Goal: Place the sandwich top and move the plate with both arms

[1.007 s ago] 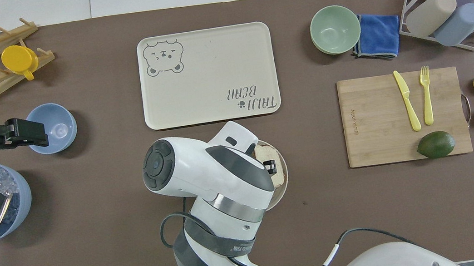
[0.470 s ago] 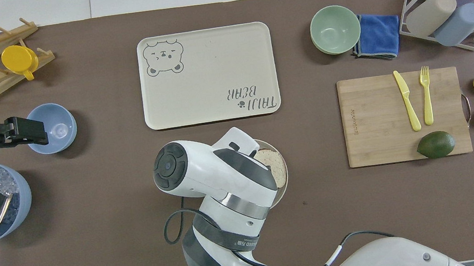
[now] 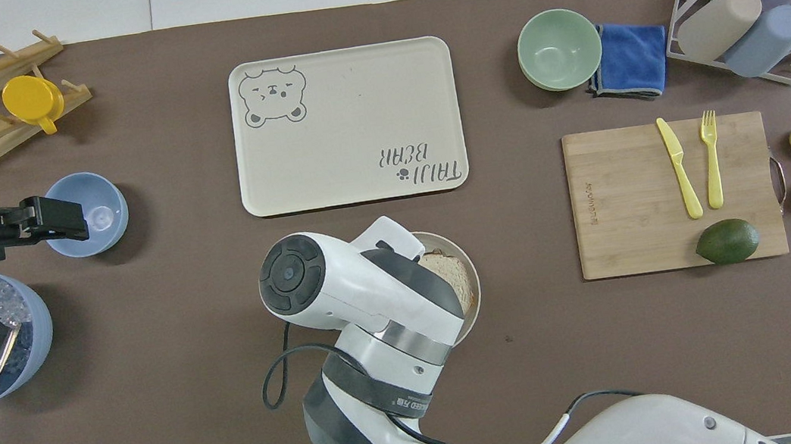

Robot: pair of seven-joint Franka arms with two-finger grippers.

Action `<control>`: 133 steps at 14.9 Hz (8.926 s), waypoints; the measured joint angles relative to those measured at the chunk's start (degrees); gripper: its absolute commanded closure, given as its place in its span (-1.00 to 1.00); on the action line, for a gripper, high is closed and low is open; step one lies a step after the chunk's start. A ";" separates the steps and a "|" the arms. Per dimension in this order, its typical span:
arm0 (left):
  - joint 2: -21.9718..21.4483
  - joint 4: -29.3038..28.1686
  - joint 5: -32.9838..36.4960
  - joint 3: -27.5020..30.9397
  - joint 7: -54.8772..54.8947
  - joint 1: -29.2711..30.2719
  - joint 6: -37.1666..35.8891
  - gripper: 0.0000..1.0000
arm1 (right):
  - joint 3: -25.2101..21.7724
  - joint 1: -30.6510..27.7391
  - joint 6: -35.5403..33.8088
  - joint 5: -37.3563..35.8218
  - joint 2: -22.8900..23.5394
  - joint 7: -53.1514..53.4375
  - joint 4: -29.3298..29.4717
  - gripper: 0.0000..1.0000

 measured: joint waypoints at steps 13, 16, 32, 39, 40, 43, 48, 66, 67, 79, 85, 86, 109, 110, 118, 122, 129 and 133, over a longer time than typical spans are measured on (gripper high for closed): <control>-0.69 -10.67 -5.34 -0.93 -0.11 -3.16 9.73 -1.00 | -6.18 -11.71 -10.54 8.02 -12.52 -18.03 2.90 -1.00; -0.60 -15.75 -7.43 -1.13 -2.05 -8.00 14.74 -1.00 | -14.89 -11.82 -11.06 10.80 -15.97 -27.23 2.93 -1.00; 3.88 -37.35 -13.57 -1.49 -19.67 -28.71 45.01 -0.75 | -30.48 -15.82 -18.21 13.65 -23.57 -46.91 2.77 -1.00; 6.67 -37.64 -14.46 -1.45 -19.94 -29.45 48.54 -0.30 | -30.26 -16.77 -18.07 13.67 -23.63 -48.90 3.59 -1.00; 6.71 -37.63 -14.51 -1.45 -19.95 -29.45 48.60 -0.24 | -30.27 -16.78 -18.07 13.67 -23.64 -48.91 3.75 -1.00; 6.99 -37.63 -14.65 -1.45 -19.96 -29.48 49.29 -0.18 | -30.47 -17.84 -18.07 13.67 -23.64 -50.89 3.87 -1.00; 8.59 -37.63 -15.66 -1.48 -20.02 -31.29 52.17 -0.03 | -30.68 -21.56 -17.97 13.67 -23.64 -53.88 3.87 -1.00; 9.18 -36.54 -15.77 -1.38 -19.26 -31.49 53.09 1.00 | -30.15 -21.28 -18.22 13.67 -23.49 -53.89 3.79 -1.00; 9.19 -36.52 -15.77 -1.35 -19.06 -31.49 53.09 1.00 | -30.15 -21.28 -18.23 13.67 -23.49 -53.89 3.77 -1.00; 9.28 -21.20 -17.80 -0.46 -17.02 -23.77 34.53 1.00 | -30.18 -21.33 -18.23 13.67 -23.51 -53.89 3.70 -1.00; 12.29 -13.98 -20.79 -0.32 -16.65 -20.00 32.14 1.00 | -30.19 -21.34 -18.23 13.67 -23.54 -53.89 3.70 -1.00; 13.24 -12.28 -20.92 -0.29 -16.64 -19.26 31.35 1.00 | -30.19 -21.34 -18.23 13.67 -23.54 -53.89 3.70 -1.00; 38.13 10.89 -24.35 -0.22 -11.34 -12.75 35.02 1.00 | -30.19 -21.34 -18.23 13.67 -23.54 -53.89 3.70 -1.00; 38.14 10.43 -24.35 -0.20 -10.65 -12.74 35.10 1.00 | -30.19 -21.34 -18.23 13.67 -23.54 -53.89 3.70 -1.00; 37.59 5.85 -24.31 -0.21 -3.95 -12.74 39.28 -0.57 | -30.19 -21.34 -18.23 13.67 -23.54 -53.89 3.70 -1.00; 37.16 5.56 -22.12 0.01 -2.81 -12.49 38.83 -1.00 | -30.19 -21.34 -18.23 13.67 -23.54 -53.89 3.70 -1.00; 35.70 6.89 -20.02 0.13 -2.47 -10.81 36.13 -1.00 | -30.19 -21.35 -18.23 13.67 -23.54 -53.89 3.70 -1.00; 33.31 7.68 -20.02 0.38 -2.44 -10.34 33.73 -1.00 | -30.19 -21.35 -18.23 13.67 -23.54 -53.89 3.70 -1.00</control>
